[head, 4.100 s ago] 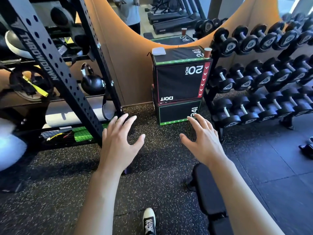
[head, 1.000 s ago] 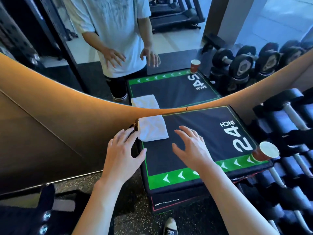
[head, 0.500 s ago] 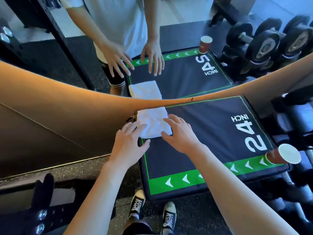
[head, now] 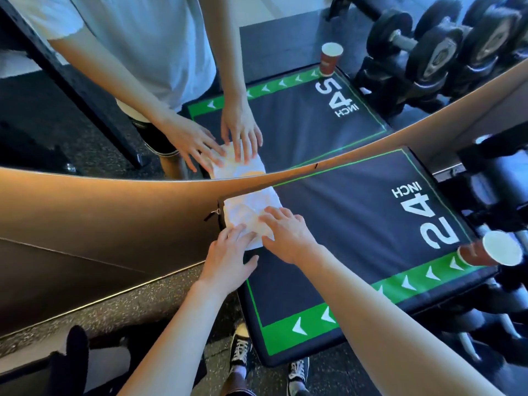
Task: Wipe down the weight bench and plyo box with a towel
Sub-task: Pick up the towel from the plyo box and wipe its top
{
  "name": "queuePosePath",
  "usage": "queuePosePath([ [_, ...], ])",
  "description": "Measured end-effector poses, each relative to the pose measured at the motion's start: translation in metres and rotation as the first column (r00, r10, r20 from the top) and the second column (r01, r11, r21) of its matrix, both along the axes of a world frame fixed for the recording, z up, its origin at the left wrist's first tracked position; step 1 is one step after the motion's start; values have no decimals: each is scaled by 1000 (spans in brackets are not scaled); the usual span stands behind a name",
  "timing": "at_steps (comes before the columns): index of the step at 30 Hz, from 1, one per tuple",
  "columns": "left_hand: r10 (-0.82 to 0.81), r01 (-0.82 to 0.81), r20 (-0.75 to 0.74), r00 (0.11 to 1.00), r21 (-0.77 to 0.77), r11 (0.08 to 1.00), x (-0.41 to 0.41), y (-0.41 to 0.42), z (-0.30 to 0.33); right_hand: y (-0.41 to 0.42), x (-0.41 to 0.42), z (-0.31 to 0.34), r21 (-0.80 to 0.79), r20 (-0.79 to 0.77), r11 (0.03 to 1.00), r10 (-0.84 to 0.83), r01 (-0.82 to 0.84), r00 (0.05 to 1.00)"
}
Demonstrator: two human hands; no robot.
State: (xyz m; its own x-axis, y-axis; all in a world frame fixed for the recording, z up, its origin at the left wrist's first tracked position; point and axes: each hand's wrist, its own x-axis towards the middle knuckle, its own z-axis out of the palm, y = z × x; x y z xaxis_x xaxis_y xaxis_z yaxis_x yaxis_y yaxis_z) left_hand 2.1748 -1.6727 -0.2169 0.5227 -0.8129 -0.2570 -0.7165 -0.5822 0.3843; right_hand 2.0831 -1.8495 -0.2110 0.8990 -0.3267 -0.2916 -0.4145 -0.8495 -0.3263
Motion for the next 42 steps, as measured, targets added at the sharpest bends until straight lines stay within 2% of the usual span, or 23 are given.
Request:
queuePosePath([
  [10, -169, 172, 88, 982, -24, 985, -25, 0, -9, -3, -53, -16, -95, 82, 994, -54, 62, 995],
  [18, -334, 336, 44, 942, -52, 941, -80, 3, -17, 13, -149, -24, -123, 160, 974, -170, 191, 972],
  [23, -471, 468, -17, 882, -79, 880, -88, 8, -18, 25, -186, -27, -171, 172, 967, -160, 189, 972],
  [25, -499, 497, 1, 866, -97, 862, -86, 10, -19, 25, -187, -26, -171, 214, 969, -138, 177, 967],
  [29, -425, 433, 82, 901, -199, 879, -81, 18, -14, 23, -173, -23, -122, 250, 991, -20, 52, 968],
  [34, -377, 407, 161, 912, -258, 876, -76, 21, -4, 10, -158, -25, -47, 46, 995, 88, -86, 995],
  [38, -354, 392, 178, 918, -276, 877, -76, 24, 3, 4, -158, -31, -122, 70, 983, 144, -134, 987],
  [42, -317, 348, 148, 937, -285, 893, -77, 31, -1, 16, -163, -38, -149, 170, 988, 73, -48, 983],
])
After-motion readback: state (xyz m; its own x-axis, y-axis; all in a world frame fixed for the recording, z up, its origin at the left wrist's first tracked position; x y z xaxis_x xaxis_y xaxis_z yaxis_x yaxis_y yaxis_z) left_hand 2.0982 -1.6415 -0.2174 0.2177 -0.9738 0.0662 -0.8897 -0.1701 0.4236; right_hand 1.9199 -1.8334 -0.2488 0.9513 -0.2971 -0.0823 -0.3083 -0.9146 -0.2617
